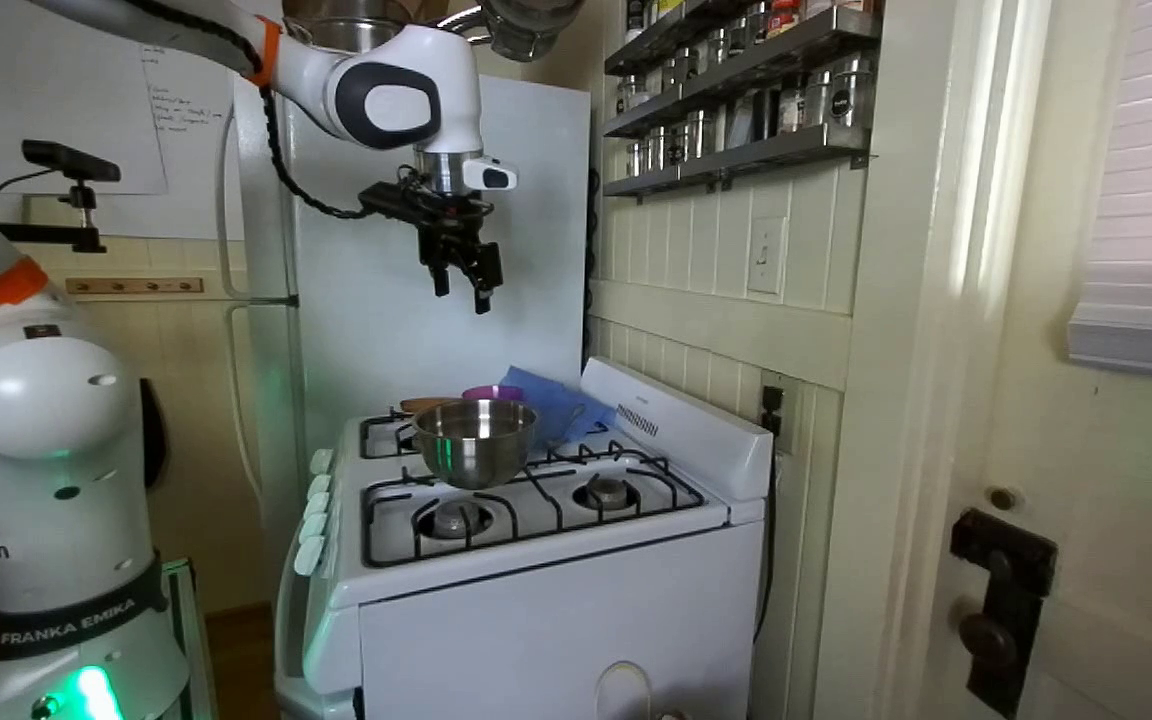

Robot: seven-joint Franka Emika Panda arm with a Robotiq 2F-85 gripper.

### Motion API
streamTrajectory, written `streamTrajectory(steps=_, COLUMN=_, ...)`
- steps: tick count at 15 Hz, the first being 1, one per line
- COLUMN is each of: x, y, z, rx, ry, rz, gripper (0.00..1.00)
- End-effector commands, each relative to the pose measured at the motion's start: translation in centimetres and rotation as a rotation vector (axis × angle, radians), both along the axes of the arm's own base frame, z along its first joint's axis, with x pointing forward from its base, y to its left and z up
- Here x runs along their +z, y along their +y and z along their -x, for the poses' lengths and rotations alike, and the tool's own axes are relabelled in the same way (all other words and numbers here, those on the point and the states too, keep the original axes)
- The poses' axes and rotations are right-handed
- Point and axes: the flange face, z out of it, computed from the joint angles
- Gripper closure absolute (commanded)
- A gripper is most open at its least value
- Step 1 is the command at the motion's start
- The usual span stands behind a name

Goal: Move the silver bowl backwards.

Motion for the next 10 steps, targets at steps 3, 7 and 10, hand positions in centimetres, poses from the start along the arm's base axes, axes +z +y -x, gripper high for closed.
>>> streamTrajectory(steps=3, x=-1.5, y=-2.3, z=2.2, rx=0.047, ry=0.078, rz=0.138, gripper=0.0)
streamTrajectory(steps=7, x=-4.0, y=-3.9, z=3.7, rx=0.047, ry=0.06, rz=0.056, gripper=0.0)
streamTrajectory(steps=10, x=-3.9, y=-4.0, z=2.8, rx=0.021, ry=0.094, rz=0.05, gripper=0.0)
